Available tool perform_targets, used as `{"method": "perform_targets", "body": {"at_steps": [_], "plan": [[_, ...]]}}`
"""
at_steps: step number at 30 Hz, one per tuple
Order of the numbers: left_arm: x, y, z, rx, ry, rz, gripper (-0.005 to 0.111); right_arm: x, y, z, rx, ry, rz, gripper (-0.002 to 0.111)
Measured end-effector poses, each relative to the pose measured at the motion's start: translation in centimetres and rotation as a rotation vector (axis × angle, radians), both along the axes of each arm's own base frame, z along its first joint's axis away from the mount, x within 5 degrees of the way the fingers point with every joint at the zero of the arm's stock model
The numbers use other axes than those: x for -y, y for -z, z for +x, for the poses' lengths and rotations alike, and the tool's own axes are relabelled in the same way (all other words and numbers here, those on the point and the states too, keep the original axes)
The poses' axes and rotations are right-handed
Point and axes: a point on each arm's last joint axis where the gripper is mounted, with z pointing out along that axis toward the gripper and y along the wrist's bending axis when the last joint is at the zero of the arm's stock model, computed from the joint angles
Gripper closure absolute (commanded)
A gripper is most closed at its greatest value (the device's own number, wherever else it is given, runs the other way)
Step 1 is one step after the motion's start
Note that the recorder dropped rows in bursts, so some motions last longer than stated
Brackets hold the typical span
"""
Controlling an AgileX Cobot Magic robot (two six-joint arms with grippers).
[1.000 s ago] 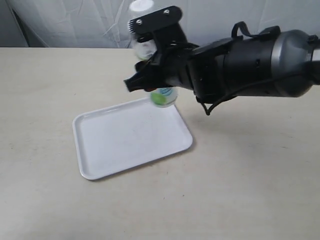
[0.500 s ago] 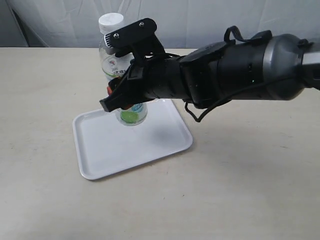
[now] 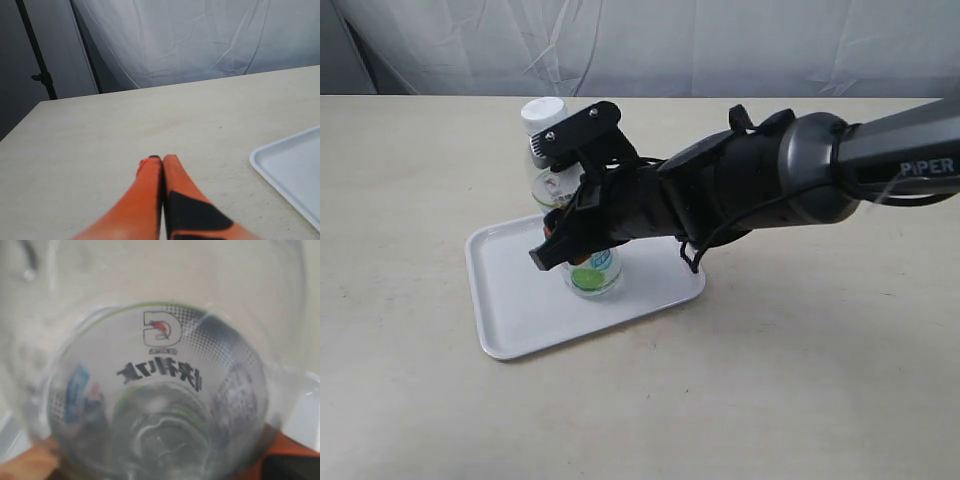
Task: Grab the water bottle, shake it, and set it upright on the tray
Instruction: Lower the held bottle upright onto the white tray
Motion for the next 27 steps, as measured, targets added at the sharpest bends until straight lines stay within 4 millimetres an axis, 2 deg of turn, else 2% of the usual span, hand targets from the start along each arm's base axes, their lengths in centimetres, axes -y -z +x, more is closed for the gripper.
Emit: {"method": "perform_targets", "body": {"at_steps": [22, 24, 27], "plan": [[0.0, 0.0, 0.0, 0.0, 0.0, 0.0, 0.106, -0.28, 0.11, -0.17, -0.015, -0.029, 0.011, 0.109], [0.0, 0.0, 0.0, 0.0, 0.0, 0.0, 0.106, -0.29, 0.11, -0.19, -0.016, -0.03, 0.012, 0.104], [0.0, 0.0, 0.0, 0.0, 0.0, 0.0, 0.106, -0.29, 0.11, -0.19, -0.013, -0.033, 0.009, 0.086]]}}
